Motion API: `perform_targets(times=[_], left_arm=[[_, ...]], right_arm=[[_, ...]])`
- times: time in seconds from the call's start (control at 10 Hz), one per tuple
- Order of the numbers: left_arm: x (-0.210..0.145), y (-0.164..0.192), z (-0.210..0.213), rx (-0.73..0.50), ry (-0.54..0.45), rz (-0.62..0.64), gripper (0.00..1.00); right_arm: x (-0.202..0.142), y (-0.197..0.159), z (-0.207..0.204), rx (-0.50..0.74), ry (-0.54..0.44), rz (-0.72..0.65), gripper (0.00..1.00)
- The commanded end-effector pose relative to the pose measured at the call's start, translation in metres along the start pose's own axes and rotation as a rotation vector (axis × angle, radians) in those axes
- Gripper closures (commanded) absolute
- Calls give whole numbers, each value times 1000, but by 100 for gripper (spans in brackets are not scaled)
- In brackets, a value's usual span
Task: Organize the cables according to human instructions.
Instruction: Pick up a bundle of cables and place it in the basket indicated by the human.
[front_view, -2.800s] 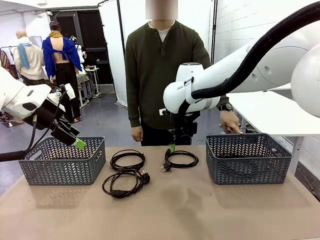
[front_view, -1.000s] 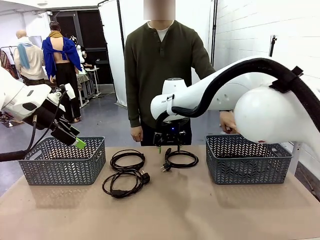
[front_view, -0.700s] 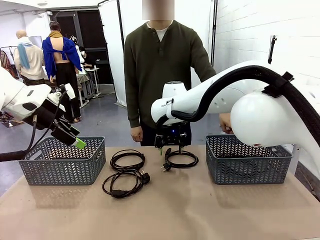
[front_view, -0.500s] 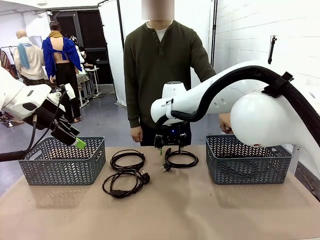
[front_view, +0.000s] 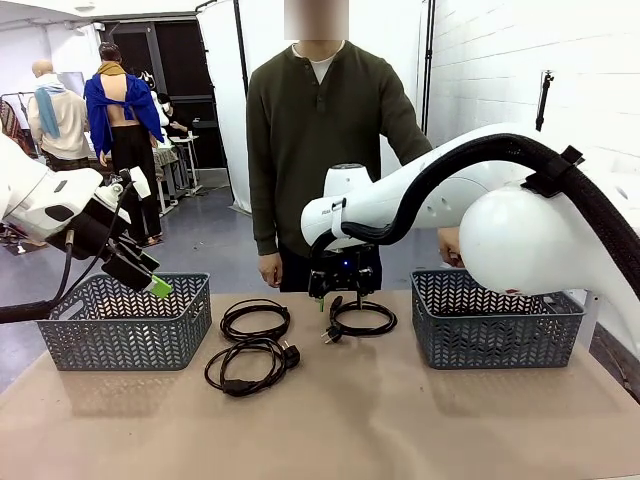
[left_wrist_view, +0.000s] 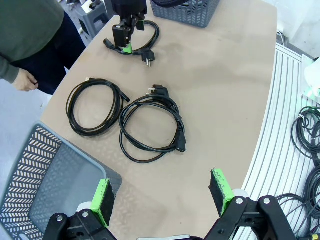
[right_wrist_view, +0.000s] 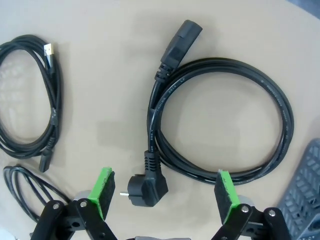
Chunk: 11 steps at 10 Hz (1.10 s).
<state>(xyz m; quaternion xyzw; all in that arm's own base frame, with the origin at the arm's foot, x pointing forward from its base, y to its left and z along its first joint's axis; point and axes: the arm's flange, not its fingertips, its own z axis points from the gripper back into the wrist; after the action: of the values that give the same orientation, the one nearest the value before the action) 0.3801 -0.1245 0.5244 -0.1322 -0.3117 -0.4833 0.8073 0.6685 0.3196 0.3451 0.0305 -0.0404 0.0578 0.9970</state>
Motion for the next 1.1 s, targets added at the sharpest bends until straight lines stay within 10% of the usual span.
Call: perform_targets(times=[0.0, 1.0], left_arm=[[-3, 2, -1, -16, -13, -4, 0], [-3, 2, -1, -16, -13, -4, 0]], right_arm=[[17, -1, -4, 8, 27, 19, 0], [31, 2, -28, 11, 70, 90, 0]])
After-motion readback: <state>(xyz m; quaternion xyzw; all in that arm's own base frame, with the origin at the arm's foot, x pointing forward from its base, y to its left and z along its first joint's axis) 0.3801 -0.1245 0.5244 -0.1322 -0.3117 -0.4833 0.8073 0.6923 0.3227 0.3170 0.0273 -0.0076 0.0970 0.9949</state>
